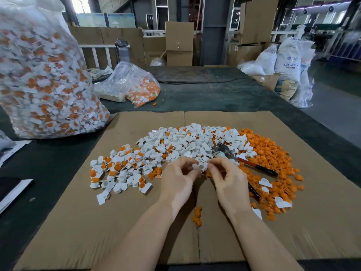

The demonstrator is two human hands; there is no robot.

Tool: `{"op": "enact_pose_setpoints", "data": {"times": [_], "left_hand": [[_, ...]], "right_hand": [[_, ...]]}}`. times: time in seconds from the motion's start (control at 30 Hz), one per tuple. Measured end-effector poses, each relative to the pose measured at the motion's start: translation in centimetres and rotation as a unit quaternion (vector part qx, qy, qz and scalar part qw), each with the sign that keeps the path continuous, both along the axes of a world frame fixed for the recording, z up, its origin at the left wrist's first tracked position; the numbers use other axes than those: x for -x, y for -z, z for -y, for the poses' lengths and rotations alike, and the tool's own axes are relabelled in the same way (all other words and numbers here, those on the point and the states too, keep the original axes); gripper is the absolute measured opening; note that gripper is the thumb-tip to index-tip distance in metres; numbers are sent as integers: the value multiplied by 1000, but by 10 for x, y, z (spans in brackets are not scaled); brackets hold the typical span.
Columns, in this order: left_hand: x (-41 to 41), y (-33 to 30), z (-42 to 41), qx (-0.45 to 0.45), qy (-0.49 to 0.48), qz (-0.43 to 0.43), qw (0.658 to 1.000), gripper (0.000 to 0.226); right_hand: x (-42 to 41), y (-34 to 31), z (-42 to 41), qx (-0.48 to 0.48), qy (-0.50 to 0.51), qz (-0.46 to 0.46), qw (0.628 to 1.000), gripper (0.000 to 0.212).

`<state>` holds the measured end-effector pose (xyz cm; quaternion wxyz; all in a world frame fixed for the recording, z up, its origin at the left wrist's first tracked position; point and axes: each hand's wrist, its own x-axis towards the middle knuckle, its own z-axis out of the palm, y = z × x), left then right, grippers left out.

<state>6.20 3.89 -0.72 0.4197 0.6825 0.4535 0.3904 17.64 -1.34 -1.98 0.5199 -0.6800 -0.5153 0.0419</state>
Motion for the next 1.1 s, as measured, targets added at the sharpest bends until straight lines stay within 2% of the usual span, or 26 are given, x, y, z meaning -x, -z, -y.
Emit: {"op": "enact_pose_setpoints", "data": {"times": [0.1,0.17,0.3,0.37,0.47,0.53,0.7,0.77,0.87,1.0,1.1], "left_hand": [[4,1,-1,-24,-18,-19,999,22],[4,4,0,-46,-13,-52,998,22],[1,7,-3,-73,2,-107,992,12],[-1,7,-6,-60,-11,-94,994,13],[0,1,-8,-34,-27,-47,998,7],[2,-2,-8,-32,-18,-47,998,5],[6,1,0,79,73,-48,993,5],[4,3,-1,73,43,-26,996,3],[1,5,-5,63,-2,-3,998,5],[0,9,-4,68,-9,16,998,4],[2,11,-4,67,-4,23,997,9]], "right_hand": [[1,4,-3,17,82,130,988,11],[3,6,-5,65,111,188,974,13],[3,11,-9,133,137,233,953,13],[1,12,-11,159,138,241,948,10],[0,12,-12,160,140,241,947,6],[1,10,-11,140,146,229,952,4],[2,8,-9,78,116,171,975,6],[2,6,-7,46,94,148,983,3],[4,3,-2,-3,55,119,991,9],[3,0,-1,37,13,85,996,6],[4,-1,-1,53,10,106,993,8]]}}
